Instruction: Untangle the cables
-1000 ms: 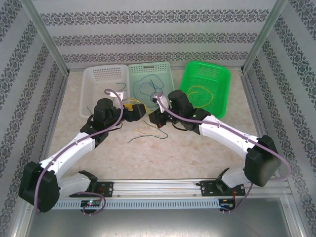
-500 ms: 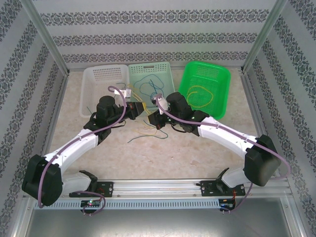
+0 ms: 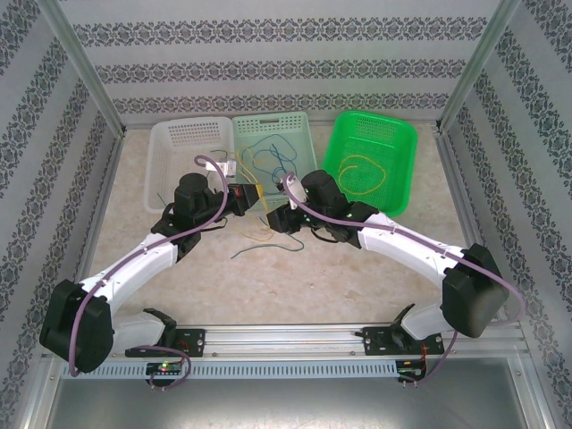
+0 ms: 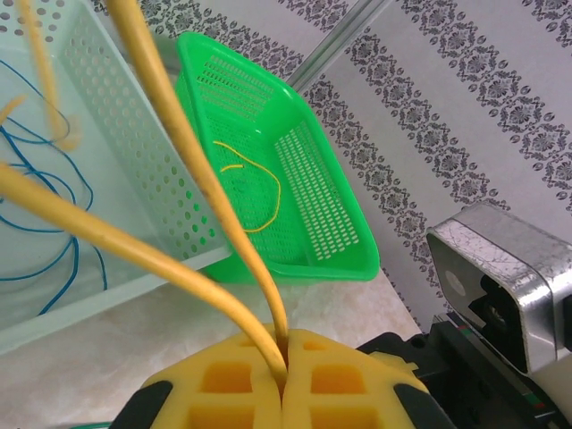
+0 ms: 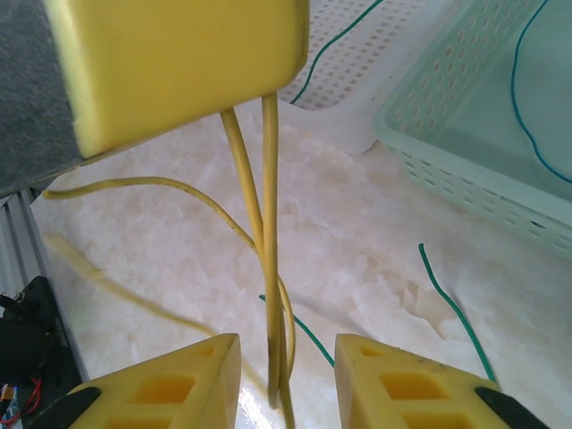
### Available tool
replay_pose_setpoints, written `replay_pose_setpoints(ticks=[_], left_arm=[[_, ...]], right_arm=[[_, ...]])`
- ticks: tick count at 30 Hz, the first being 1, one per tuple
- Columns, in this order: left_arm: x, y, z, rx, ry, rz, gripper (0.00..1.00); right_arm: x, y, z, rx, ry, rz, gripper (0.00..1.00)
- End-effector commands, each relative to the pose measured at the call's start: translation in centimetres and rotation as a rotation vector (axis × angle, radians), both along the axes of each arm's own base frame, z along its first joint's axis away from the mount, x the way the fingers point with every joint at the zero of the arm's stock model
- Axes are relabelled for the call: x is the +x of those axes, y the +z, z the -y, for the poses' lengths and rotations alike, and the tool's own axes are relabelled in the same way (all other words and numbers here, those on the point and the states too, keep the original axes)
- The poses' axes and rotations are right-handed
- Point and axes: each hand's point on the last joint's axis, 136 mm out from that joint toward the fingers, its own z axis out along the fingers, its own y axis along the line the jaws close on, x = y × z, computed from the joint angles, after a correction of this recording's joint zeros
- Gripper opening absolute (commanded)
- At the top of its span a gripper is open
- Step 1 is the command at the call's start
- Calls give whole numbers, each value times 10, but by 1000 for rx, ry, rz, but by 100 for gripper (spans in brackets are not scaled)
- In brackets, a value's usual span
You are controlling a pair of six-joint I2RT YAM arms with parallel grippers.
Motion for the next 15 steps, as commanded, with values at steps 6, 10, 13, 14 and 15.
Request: replay_pose_setpoints(ticks=[6,10,13,14,15], left_arm=[[3,10,2,-17,-10,24,5],[4,8,1,-9,0,16,6],[6,7,0,-5,8,12,6],[6,8,1,-5,6,12,6],[7,7,1,-6,6,9,6]], right_arm=[[-2,1,-8,23,36,-18,30],[-14,-15,-5,4,63,-71,33],[-22,-23,0,2,61,-94,37],[-23,-24,2,6,57,-94,38],[-24,-25,3,7,52,-95,39]])
